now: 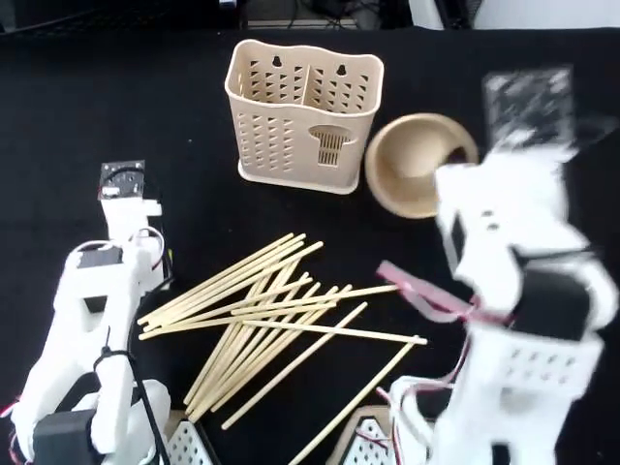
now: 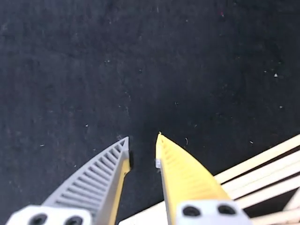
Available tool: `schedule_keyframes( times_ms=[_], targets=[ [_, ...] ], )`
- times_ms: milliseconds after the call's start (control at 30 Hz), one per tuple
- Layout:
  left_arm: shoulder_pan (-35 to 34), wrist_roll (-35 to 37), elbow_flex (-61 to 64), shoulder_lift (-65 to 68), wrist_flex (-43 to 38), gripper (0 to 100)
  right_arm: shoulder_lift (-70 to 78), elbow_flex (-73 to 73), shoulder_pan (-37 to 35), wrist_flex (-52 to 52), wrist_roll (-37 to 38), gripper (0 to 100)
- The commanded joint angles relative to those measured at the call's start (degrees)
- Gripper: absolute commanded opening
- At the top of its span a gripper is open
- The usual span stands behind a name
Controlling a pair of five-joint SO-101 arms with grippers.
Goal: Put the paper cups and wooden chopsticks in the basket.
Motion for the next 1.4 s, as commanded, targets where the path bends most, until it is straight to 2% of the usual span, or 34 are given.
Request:
schedule_keyframes(
  times_ms=[0, 167, 333, 533, 900, 1367],
  targets=[
    [0.57, 0.7, 0.84, -1.14, -4.13, 11, 13.14, -15.69, 7.56, 5.63, 0.35, 1.1],
    [0.48, 0.35, 1.8, -1.14, -5.63, 11, 31.52, -29.41, 14.95, 8.88, 0.09, 1.1],
    [0.66, 0.35, 2.15, -1.14, -5.71, 11, 44.62, -40.66, 16.18, 13.27, 0.0, 1.1],
    [0.4, 0.26, 2.15, -1.14, -5.71, 11, 53.49, -51.47, 18.73, 18.73, -0.09, 1.1],
    [0.4, 0.26, 2.15, -1.14, -5.71, 11, 57.98, -53.23, 21.54, 20.13, -0.09, 1.1],
    [0.4, 0.26, 2.15, -1.14, -5.71, 11, 57.8, -55.25, 21.63, 20.66, 0.35, 1.1]
  ],
)
